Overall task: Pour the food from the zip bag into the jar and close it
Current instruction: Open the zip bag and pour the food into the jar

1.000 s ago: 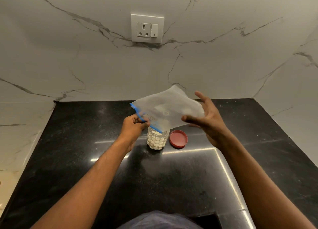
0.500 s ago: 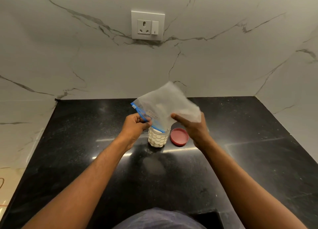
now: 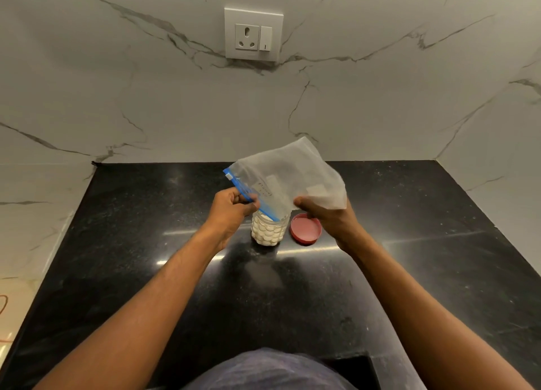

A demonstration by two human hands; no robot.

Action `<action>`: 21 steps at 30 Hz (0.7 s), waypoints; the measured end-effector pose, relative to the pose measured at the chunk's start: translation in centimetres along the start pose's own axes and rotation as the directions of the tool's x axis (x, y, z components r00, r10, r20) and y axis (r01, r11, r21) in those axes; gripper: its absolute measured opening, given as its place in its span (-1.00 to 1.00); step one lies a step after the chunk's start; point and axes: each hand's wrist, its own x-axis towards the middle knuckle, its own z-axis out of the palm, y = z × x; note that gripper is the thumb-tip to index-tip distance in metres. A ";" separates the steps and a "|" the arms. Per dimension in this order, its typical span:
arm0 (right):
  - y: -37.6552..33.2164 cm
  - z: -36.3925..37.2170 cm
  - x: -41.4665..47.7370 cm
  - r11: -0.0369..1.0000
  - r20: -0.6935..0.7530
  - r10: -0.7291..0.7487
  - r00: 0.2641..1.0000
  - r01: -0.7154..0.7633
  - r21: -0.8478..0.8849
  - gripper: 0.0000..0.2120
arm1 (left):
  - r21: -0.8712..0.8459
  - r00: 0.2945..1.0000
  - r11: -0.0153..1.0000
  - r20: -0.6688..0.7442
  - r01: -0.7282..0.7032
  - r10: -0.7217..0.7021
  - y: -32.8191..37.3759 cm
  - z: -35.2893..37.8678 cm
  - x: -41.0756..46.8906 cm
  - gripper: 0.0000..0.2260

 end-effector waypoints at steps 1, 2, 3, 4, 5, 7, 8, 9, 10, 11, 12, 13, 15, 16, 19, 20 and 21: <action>-0.4 -0.2 0.0 0.998 -0.029 0.004 1.000 -0.002 0.058 -0.55 | 0.006 1.000 1.000 -0.003 0.004 -0.004 0.0 0.0 0.0 -0.82; -0.9 -0.7 0.1 0.993 -0.061 0.000 0.998 0.007 0.121 -0.54 | 0.008 1.000 1.000 -0.011 0.008 -0.008 0.1 -0.1 0.0 -0.82; -1.8 -1.3 0.1 0.986 -0.075 -0.015 0.997 0.027 0.165 -0.51 | 0.008 1.000 1.000 -0.023 0.011 -0.011 0.1 -0.2 0.1 -0.83; -2.7 -2.2 0.3 0.980 -0.072 -0.042 0.997 0.055 0.190 -0.46 | 0.012 0.999 1.000 -0.034 0.011 -0.011 0.1 -0.4 0.1 -0.83; -3.8 -3.2 0.3 0.974 -0.064 -0.059 0.996 0.071 0.214 -0.40 | 0.020 0.999 1.000 -0.038 0.010 -0.009 0.1 -0.5 0.1 -0.84; -6.0 -5.0 0.6 0.977 -0.023 -0.105 0.994 0.107 0.182 -0.33 | 0.043 0.999 0.999 -0.033 0.003 -0.001 0.3 -0.6 0.1 -0.85; -7.1 -5.6 0.7 0.985 0.016 -0.135 0.991 0.132 0.112 -0.30 | 0.052 1.000 0.999 -0.025 -0.003 0.004 0.3 -0.5 0.1 -0.84; -8.2 -5.9 0.7 0.987 0.065 -0.159 0.985 0.158 0.017 -0.29 | 0.057 1.000 0.998 -0.017 -0.007 0.008 0.4 -0.3 0.2 -0.83; -8.9 -5.8 0.8 0.978 0.123 -0.189 0.974 0.198 -0.067 -0.34 | 0.061 1.000 0.998 -0.011 -0.009 0.010 0.5 -0.2 0.2 -0.81; -9.5 -5.4 0.9 0.960 0.154 -0.227 0.962 0.248 -0.133 -0.47 | 0.065 1.000 0.998 -0.006 -0.010 0.011 0.5 0.0 0.2 -0.80; -9.8 -4.7 1.1 0.929 0.144 -0.288 0.947 0.313 -0.196 -0.67 | 0.071 1.000 0.997 -0.006 -0.015 0.016 0.6 0.2 0.2 -0.80; -10.2 -3.9 1.2 0.899 0.110 -0.338 0.935 0.356 -0.256 -0.85 | 0.077 1.000 0.997 -0.006 -0.028 0.028 0.6 0.3 0.2 -0.81; -10.1 -2.9 1.6 0.841 0.025 -0.417 0.909 0.396 -0.370 -0.67 | 0.082 0.998 0.995 -0.004 -0.059 0.060 0.7 0.4 0.2 -0.82; -10.0 -2.7 1.9 0.828 0.015 -0.424 0.906 0.394 -0.399 -0.60 | 0.083 0.998 0.994 -0.002 -0.067 0.068 0.8 0.4 0.1 -0.82; -9.8 -2.4 1.8 0.837 0.071 -0.406 0.911 0.402 -0.372 -0.84 | 0.086 0.997 0.993 0.000 -0.079 0.079 0.9 0.2 0.0 -0.78; -9.7 -2.4 1.8 0.840 0.062 -0.414 0.908 0.408 -0.359 -0.90 | 0.089 0.997 0.993 0.002 -0.080 0.081 0.9 0.1 0.0 -0.77; -9.8 -2.3 1.8 0.836 0.028 -0.438 0.898 0.418 -0.356 -0.93 | 0.091 0.997 0.993 0.004 -0.082 0.082 0.9 0.1 0.0 -0.77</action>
